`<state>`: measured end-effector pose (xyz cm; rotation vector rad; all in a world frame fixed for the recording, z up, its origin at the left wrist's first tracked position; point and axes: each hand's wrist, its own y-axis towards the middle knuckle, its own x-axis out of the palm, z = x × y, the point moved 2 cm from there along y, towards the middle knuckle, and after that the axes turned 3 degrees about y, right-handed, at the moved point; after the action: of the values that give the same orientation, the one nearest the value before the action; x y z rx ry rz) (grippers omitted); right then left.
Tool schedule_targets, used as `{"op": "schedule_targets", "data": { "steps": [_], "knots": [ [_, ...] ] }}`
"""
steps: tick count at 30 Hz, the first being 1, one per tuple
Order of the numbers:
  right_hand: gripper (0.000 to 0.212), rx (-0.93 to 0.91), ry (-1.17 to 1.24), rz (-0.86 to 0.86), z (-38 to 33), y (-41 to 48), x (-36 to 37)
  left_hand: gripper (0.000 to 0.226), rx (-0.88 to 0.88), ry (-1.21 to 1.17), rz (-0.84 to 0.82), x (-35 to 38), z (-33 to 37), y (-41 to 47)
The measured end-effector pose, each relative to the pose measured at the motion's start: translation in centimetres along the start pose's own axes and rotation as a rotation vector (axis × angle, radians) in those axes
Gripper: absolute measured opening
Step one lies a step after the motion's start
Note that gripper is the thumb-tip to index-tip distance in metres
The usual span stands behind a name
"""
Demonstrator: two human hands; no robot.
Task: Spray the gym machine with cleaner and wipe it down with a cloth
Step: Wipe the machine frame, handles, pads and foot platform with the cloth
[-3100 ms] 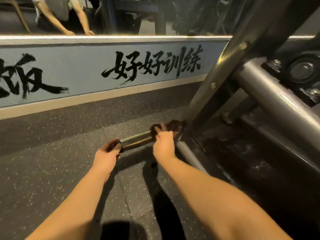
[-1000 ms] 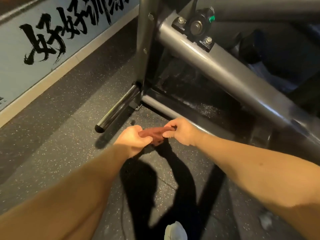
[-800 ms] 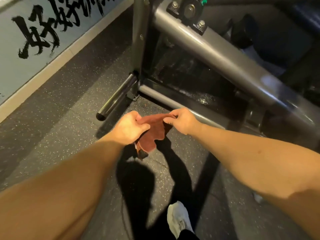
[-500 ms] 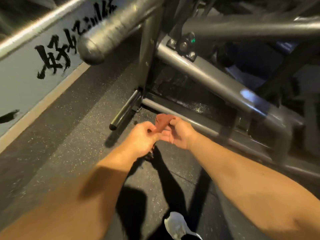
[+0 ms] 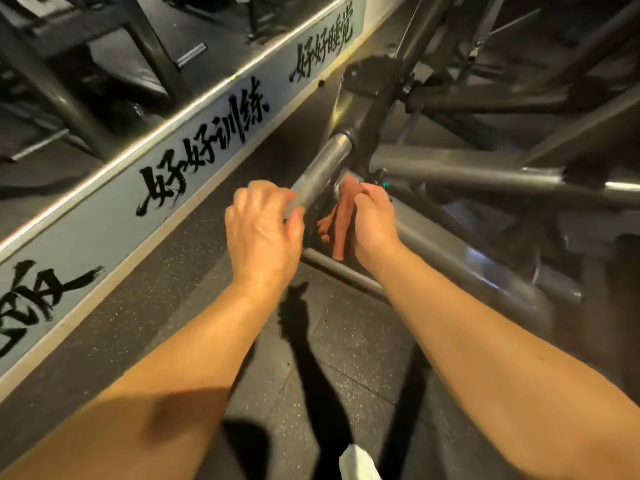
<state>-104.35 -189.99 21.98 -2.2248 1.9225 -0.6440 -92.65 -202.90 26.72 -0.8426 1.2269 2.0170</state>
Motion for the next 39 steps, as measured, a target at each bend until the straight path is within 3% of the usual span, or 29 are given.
{"op": "schedule_targets", "data": {
  "steps": [2,5,7,10,12,18,22,27,30,32,34,36,37,39],
  "knots": [
    [0.021,-0.154,-0.162,0.022,-1.8,-0.1,3.2,0.022,-0.234,0.035,-0.191,0.3,-1.7,2.3],
    [0.015,-0.189,-0.365,-0.071,-1.2,-0.3,6.7,0.021,-0.503,-0.162,-0.546,0.7,-3.1,4.2],
    [0.016,-0.182,-0.464,-0.106,0.1,-0.5,7.9,0.015,-0.549,-0.183,-0.583,0.6,-3.3,4.6],
    [0.030,-0.051,-0.360,0.011,1.3,0.0,9.0,0.014,-0.621,-0.226,-0.587,0.8,-3.8,4.7],
    [0.035,0.093,-0.183,0.088,2.1,0.0,9.5,0.016,-0.629,-0.232,-0.628,0.8,-3.7,5.1],
    [0.045,-0.048,-0.514,0.169,2.3,1.5,10.9,0.016,-0.527,-0.240,-0.717,0.5,-4.1,6.7],
    [0.048,-0.053,-0.623,0.196,0.2,2.0,10.5,0.018,-0.641,-0.321,-0.777,1.0,-4.7,6.8],
    [0.039,-0.015,-0.704,0.279,-2.7,8.6,9.5,0.029,-0.665,-0.426,-0.795,2.1,-5.8,6.4],
    [0.010,-0.078,-0.767,0.298,-4.8,11.6,9.4,0.040,-0.620,-0.441,-0.804,2.5,-6.3,6.3],
    [0.024,0.006,-0.582,0.467,-5.6,12.1,10.0,0.039,-0.593,-0.447,-0.830,2.4,-6.5,6.7],
    [0.029,-0.001,-0.622,0.471,-5.4,11.5,10.2,0.031,-0.562,-0.456,-0.868,2.0,-6.6,7.2],
    [0.013,-0.070,-0.856,0.418,-4.9,9.3,10.5,0.027,-0.538,-0.456,-0.916,1.7,-6.6,7.7],
    [0.010,-0.082,-0.838,0.391,-3.5,8.2,10.4,0.028,-0.537,-0.466,-0.937,1.6,-6.9,8.0],
    [0.027,-0.067,-0.759,0.379,-1.5,4.2,10.8,0.030,-0.540,-0.521,-0.992,1.4,-7.8,8.3]
  ]
}}
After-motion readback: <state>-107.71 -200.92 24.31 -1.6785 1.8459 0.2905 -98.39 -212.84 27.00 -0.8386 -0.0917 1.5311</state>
